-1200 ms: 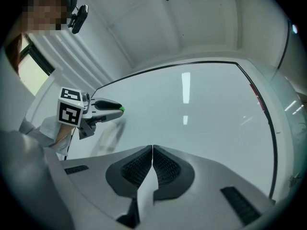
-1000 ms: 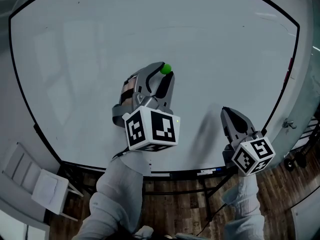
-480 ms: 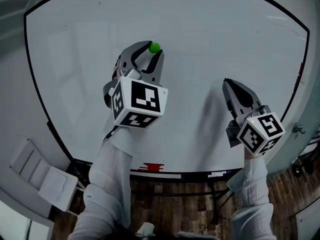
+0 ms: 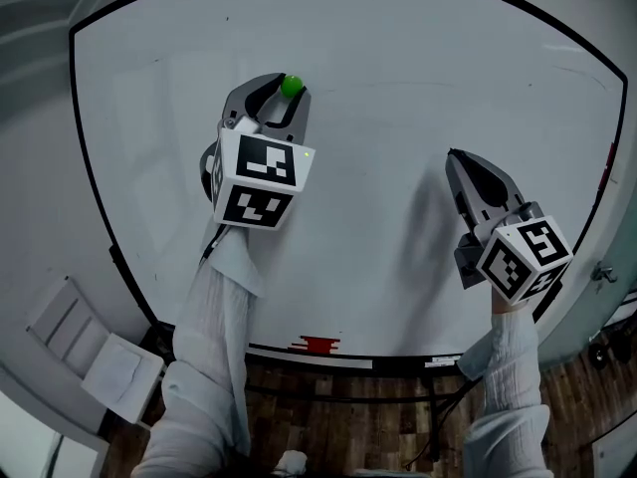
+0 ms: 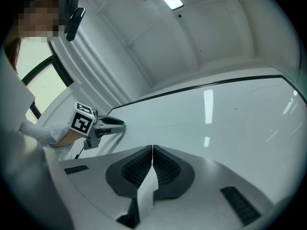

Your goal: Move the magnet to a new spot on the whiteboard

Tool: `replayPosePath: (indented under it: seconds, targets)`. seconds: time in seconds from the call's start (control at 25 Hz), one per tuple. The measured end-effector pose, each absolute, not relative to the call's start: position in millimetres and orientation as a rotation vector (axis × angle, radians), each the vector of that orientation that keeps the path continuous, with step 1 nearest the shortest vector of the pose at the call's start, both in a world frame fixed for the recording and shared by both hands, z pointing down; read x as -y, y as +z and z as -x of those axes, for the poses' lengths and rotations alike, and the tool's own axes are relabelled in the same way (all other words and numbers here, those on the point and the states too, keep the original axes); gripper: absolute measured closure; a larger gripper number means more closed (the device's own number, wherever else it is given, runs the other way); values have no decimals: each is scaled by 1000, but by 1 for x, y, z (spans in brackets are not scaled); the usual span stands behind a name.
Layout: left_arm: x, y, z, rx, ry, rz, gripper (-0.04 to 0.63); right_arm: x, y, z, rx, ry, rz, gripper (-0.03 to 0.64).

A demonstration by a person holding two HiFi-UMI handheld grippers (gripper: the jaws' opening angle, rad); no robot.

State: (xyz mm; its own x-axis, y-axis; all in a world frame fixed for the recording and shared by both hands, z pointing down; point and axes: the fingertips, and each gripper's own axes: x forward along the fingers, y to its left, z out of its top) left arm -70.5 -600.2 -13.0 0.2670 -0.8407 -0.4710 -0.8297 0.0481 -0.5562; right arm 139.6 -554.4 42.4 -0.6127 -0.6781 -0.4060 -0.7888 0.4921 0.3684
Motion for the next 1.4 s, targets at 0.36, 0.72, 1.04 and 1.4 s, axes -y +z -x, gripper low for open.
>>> replayPosePath:
  seconds: [0.36, 0.72, 1.04, 1.4]
  targets:
    - [599, -24, 87, -1573, 24, 1732, 469, 551, 40, -137, -2533, 797, 1233, 588]
    - [602, -23, 91, -1584, 22, 1718, 468, 554, 44, -137, -2543, 798, 1245, 588]
    - [600, -24, 90, -1606, -21, 1668, 459, 553, 53, -138, -2561, 777, 1255, 588]
    - [596, -12, 103, -1617, -5, 1688, 446, 549, 61, -129, -2570, 766, 1256, 588]
